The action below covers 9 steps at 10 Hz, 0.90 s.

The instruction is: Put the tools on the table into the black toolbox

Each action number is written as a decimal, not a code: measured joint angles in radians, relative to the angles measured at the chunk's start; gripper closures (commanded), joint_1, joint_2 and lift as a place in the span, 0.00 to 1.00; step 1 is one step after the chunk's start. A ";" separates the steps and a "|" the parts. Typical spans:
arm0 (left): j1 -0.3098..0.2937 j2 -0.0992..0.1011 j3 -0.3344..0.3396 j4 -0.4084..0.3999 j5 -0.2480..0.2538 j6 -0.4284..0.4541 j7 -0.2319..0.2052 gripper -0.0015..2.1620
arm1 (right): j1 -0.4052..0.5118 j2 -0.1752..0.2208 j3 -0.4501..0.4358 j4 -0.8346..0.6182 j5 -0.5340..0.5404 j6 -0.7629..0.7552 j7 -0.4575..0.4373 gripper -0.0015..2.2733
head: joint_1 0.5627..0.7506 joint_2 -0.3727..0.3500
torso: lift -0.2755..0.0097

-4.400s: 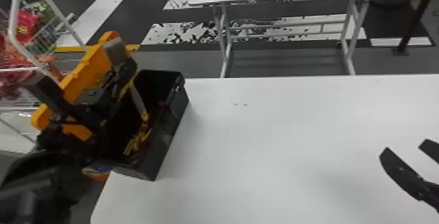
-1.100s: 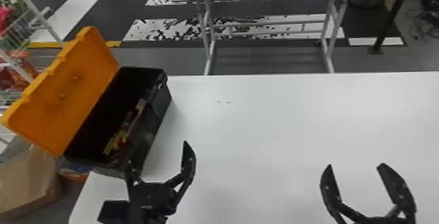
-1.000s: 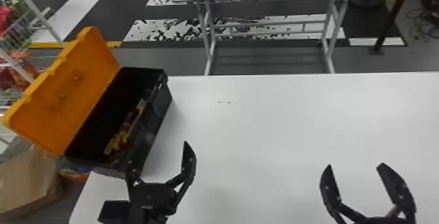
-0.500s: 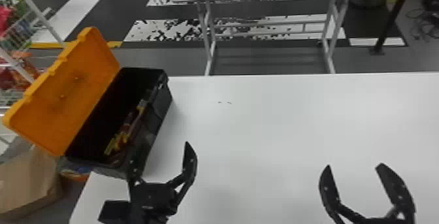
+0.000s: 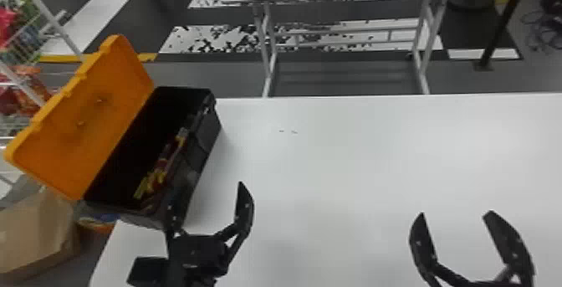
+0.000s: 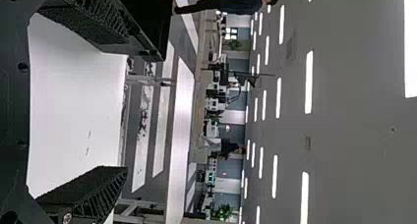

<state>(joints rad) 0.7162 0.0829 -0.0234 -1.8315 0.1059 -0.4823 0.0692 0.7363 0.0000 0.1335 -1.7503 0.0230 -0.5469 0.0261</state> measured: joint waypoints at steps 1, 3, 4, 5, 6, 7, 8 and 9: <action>-0.002 0.000 -0.001 0.000 -0.001 0.000 0.000 0.03 | 0.000 0.000 0.000 0.000 0.000 0.000 0.000 0.05 | 0.70 0.76 | 0.70; -0.006 0.000 -0.001 0.004 -0.002 0.000 -0.004 0.03 | -0.003 0.000 -0.001 0.000 0.000 0.000 0.000 0.05 | 0.70 0.76 | 0.70; -0.008 0.000 -0.001 0.006 -0.002 0.002 -0.008 0.03 | -0.005 0.000 -0.001 0.001 0.000 0.002 -0.001 0.05 | 0.70 0.75 | 0.70; -0.010 0.000 -0.001 0.007 -0.003 0.004 -0.008 0.03 | -0.007 0.000 -0.002 0.002 -0.001 0.003 -0.001 0.04 | 0.70 0.75 | 0.70; -0.012 0.000 -0.003 0.008 -0.003 0.007 -0.008 0.03 | -0.008 0.000 -0.002 0.003 -0.002 0.003 -0.002 0.04 | 0.70 0.75 | 0.70; -0.013 0.000 -0.004 0.008 -0.003 0.009 -0.008 0.03 | -0.009 0.000 -0.002 0.003 -0.004 0.003 -0.001 0.04 | 0.70 0.75 | 0.70; -0.014 0.001 -0.004 0.008 -0.003 0.009 -0.008 0.03 | -0.010 0.000 -0.002 0.003 -0.004 0.003 -0.001 0.03 | 0.70 0.75 | 0.70; -0.014 0.001 -0.004 0.008 -0.003 0.009 -0.008 0.03 | -0.011 0.000 -0.002 0.003 -0.005 0.003 -0.002 0.03 | 0.70 0.74 | 0.70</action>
<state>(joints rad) 0.7026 0.0843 -0.0276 -1.8234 0.1027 -0.4731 0.0612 0.7256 0.0000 0.1319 -1.7470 0.0183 -0.5436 0.0246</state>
